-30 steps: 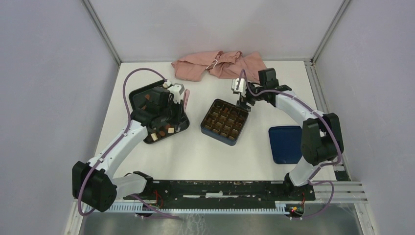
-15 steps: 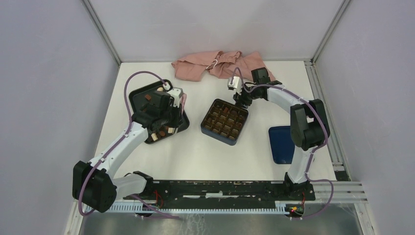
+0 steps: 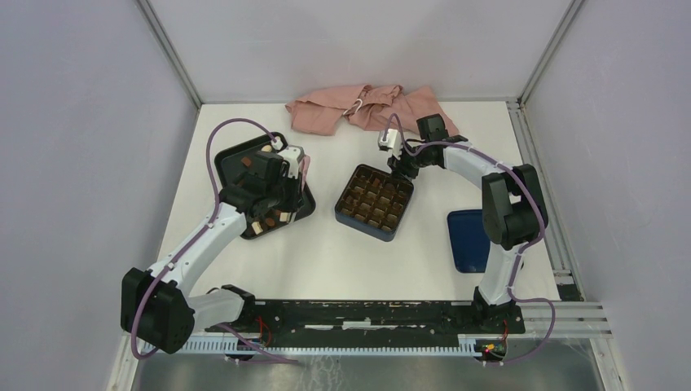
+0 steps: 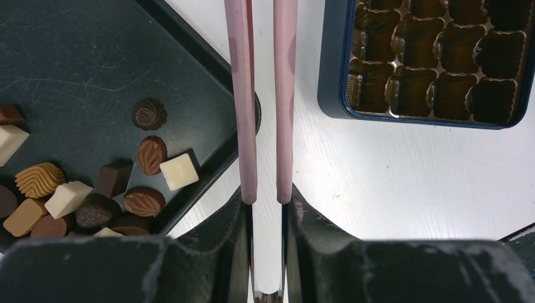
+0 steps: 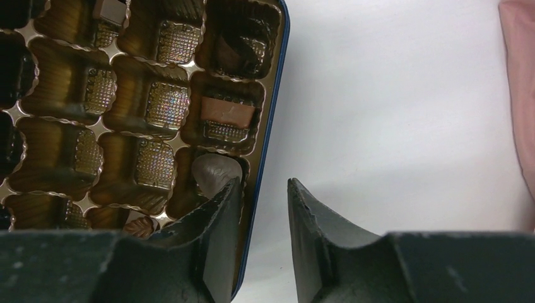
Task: Pack the chocolate
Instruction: Adjust the packing box at the center of the board.
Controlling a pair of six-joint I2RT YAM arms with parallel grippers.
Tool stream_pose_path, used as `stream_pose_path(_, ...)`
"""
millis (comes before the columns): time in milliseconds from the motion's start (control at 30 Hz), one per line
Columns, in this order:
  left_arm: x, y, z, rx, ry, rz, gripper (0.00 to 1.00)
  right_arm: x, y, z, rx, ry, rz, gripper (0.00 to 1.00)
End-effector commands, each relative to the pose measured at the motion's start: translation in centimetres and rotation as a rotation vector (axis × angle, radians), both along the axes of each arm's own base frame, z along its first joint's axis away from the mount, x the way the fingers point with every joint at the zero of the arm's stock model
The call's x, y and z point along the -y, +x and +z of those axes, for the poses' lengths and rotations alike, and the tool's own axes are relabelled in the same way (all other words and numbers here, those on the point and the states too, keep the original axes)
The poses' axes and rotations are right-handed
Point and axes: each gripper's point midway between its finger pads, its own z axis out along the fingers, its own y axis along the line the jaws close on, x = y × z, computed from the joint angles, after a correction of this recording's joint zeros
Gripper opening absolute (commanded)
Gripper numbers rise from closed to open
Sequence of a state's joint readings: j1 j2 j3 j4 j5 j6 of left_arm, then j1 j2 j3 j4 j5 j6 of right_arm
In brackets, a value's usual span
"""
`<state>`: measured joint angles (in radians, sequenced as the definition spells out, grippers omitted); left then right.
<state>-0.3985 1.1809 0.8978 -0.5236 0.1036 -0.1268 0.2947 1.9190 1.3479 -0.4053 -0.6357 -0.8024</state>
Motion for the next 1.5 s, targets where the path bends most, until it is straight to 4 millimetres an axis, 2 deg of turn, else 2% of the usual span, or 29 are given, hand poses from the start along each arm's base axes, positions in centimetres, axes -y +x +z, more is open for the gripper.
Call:
stream_pose_path(0,-0.3,0.9,0.8,0.063,0.020,-0.027,0.04,-0.4,-0.3,-0.5,-0.023,0.014,-0.001,0.37)
stream_pose_path(67,-0.3,0.9,0.8,0.062,0.020,-0.027,0.04,-0.4,-0.3,-0.5,-0.022,0.013,0.000,0.33)
stream_pose_path(200,-0.3,1.0,0.7,0.059,0.018,-0.027,0.04,-0.5,-0.3,-0.3,-0.013,0.014,0.005,0.20)
stream_pose_path(400,-0.3,1.0,0.6,0.056,0.017,-0.024,0.04,-0.8,-0.4,1.1,0.007,0.041,0.015,0.00)
stream_pose_path(733,-0.6,1.3,0.8,0.065,0.017,-0.009,0.04,-0.7,0.1,7.3,0.189,0.093,-0.067,0.00)
stream_pose_path(967,-0.6,1.5,1.4,0.089,0.002,-0.005,0.04,-0.4,-0.1,10.4,0.306,0.084,-0.110,0.00)
stream_pose_path(1100,-0.7,1.6,1.9,0.108,-0.006,-0.005,0.04,-0.3,-0.4,11.3,0.344,0.081,-0.122,0.00)
stream_pose_path(1467,-0.6,1.7,1.8,0.120,-0.007,-0.009,0.04,-0.8,-1.2,12.0,0.368,0.092,-0.112,0.00)
